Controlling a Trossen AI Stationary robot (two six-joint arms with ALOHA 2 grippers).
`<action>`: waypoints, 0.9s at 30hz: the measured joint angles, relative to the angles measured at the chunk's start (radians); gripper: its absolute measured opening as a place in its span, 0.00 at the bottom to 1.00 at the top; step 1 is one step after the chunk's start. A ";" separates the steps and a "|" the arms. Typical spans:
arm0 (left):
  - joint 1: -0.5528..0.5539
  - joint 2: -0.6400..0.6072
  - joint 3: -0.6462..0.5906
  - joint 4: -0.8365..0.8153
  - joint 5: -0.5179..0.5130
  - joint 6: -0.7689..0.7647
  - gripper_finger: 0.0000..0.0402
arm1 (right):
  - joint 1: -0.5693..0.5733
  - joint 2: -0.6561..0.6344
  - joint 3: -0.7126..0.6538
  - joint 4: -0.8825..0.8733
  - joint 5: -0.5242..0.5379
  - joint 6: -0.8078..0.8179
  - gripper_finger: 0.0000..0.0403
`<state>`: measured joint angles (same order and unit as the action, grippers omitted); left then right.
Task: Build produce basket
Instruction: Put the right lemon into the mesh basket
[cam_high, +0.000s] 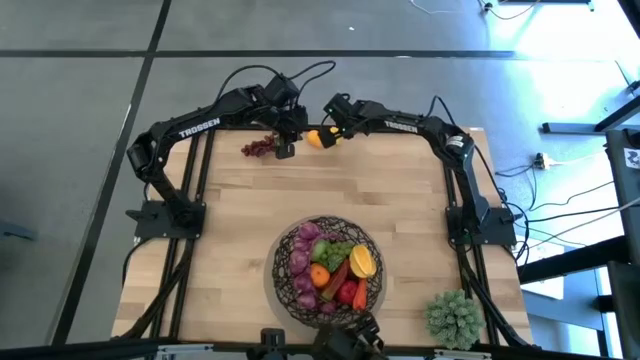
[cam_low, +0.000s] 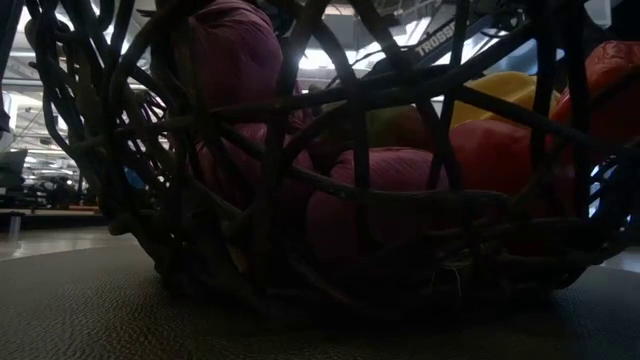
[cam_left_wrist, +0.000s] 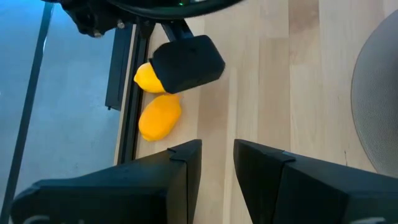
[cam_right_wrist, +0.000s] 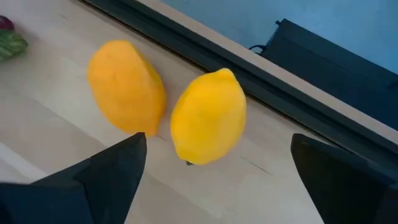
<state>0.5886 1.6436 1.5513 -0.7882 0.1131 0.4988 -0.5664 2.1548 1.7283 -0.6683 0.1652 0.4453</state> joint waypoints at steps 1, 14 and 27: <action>0.000 0.000 0.000 0.000 0.000 0.000 0.21 | 0.005 0.000 0.000 -0.002 -0.001 0.001 0.96; 0.000 0.000 0.000 0.000 0.000 0.000 0.21 | 0.086 0.006 -0.001 -0.039 0.100 0.004 0.96; 0.000 0.000 0.000 -0.001 0.000 0.000 0.21 | 0.047 0.066 -0.001 0.032 0.080 0.010 0.96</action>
<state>0.5884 1.6436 1.5513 -0.7887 0.1127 0.4992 -0.5198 2.2205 1.7271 -0.6368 0.2454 0.4553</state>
